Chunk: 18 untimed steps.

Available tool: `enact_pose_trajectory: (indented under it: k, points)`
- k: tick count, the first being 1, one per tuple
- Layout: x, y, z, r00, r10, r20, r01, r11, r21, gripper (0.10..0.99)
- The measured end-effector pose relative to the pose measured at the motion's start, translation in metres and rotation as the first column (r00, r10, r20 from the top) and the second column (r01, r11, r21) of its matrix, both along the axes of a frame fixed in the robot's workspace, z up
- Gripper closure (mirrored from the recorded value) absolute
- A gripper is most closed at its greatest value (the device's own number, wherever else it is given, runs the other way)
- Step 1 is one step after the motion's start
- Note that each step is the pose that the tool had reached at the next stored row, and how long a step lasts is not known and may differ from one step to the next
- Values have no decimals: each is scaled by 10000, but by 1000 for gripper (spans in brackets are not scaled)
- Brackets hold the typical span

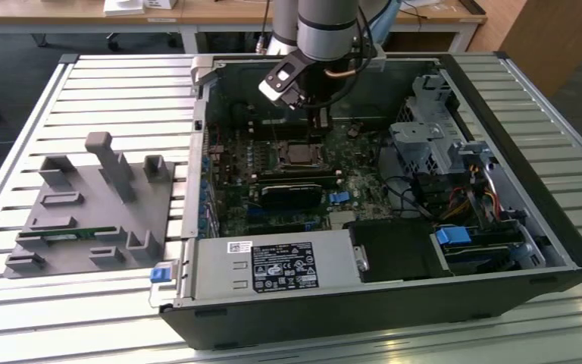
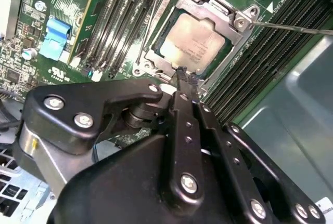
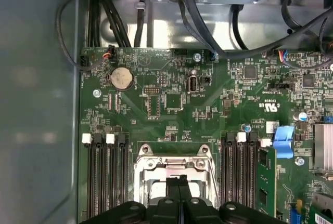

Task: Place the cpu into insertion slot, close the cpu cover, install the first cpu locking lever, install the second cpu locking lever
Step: 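Close the cpu cover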

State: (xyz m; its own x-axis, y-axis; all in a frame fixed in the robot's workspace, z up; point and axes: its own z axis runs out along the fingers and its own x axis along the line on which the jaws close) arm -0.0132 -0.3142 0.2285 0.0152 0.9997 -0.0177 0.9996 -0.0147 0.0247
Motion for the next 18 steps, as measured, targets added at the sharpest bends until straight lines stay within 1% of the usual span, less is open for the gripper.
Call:
enact_pose_trajectory:
  k: [10,18]
  points:
    - [-6,0,-20,10000,-1,1,1,10000,0,980]
    - [-28,1,-34,10000,-1,2,1,10000,4,980]
